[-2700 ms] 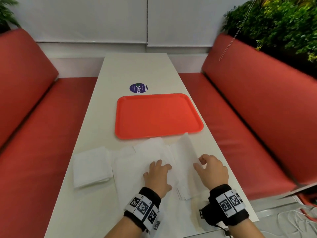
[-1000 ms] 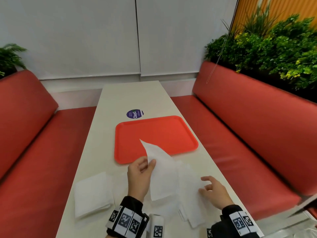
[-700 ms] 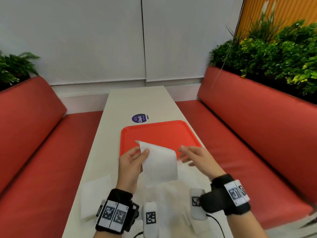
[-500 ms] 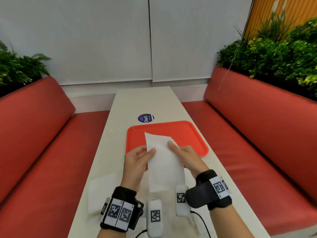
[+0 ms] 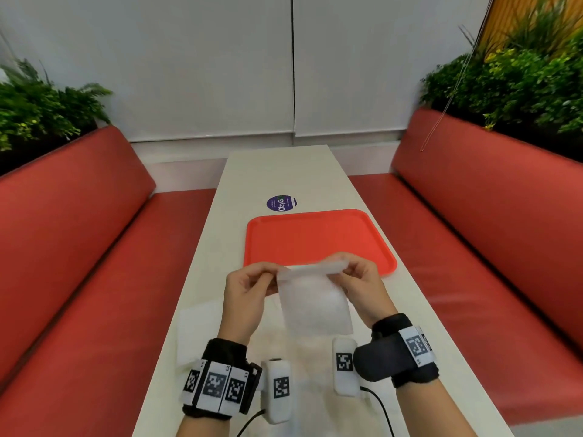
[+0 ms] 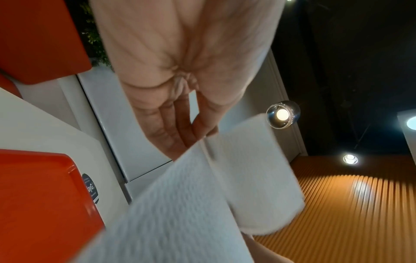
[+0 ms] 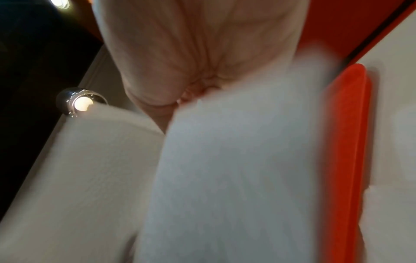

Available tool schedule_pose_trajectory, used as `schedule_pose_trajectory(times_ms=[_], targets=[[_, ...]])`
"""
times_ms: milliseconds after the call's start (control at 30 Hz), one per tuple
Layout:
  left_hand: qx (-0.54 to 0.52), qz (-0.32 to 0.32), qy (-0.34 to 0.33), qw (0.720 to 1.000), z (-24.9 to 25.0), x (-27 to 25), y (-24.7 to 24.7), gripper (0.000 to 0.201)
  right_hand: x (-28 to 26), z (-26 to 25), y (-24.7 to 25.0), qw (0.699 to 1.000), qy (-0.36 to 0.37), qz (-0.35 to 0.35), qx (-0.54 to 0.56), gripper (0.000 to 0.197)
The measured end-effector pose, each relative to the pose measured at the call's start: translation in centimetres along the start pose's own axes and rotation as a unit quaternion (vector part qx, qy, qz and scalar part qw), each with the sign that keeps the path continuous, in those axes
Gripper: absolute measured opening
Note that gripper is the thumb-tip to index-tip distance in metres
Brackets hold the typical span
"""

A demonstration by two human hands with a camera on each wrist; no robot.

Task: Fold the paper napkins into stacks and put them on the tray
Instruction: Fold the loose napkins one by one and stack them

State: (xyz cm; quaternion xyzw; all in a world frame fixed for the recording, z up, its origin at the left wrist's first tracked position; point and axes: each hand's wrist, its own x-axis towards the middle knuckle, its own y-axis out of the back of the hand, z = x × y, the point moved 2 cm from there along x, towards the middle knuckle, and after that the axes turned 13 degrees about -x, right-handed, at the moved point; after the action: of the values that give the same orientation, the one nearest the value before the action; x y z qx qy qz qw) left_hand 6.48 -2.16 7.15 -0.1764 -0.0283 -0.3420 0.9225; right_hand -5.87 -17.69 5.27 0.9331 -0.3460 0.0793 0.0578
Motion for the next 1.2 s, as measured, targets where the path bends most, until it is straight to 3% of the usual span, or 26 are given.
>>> schedule_pose_trajectory(times_ms=[200,300,467,533,700,900,1200], targets=[[0.004,-0.017,0.034,0.999,0.7,-0.5,-0.5,0.026,-0.4,-0.5,-0.2,1.000,0.024,0.002,0.004,0.035],[-0.010,-0.006,0.051,0.999,0.9,-1.0,-0.8,0.013,-0.6,-1.0,-0.6,0.998,0.054,0.013,-0.013,0.031],[-0.035,-0.016,0.103,0.994,0.3,-1.8,-0.1,0.025,-1.1,-1.6,-0.6,0.995,0.076,0.059,-0.006,0.017],[-0.042,-0.020,0.114,0.992,0.2,-2.1,0.2,0.029,-1.3,-1.6,-0.4,0.996,0.066,0.067,-0.004,0.023],[0.001,-0.013,0.058,0.998,0.7,-2.4,0.3,0.028,-2.0,-1.6,-0.4,0.999,0.034,0.028,0.000,0.039],[-0.012,-0.028,0.044,0.999,0.9,-2.5,1.1,0.030,-2.8,-0.9,-0.2,0.998,0.035,0.040,-0.039,0.021],[-0.044,-0.097,0.057,0.993,0.9,-3.3,1.6,0.032,-3.8,-1.2,-0.3,0.998,0.029,0.037,-0.038,0.015]])
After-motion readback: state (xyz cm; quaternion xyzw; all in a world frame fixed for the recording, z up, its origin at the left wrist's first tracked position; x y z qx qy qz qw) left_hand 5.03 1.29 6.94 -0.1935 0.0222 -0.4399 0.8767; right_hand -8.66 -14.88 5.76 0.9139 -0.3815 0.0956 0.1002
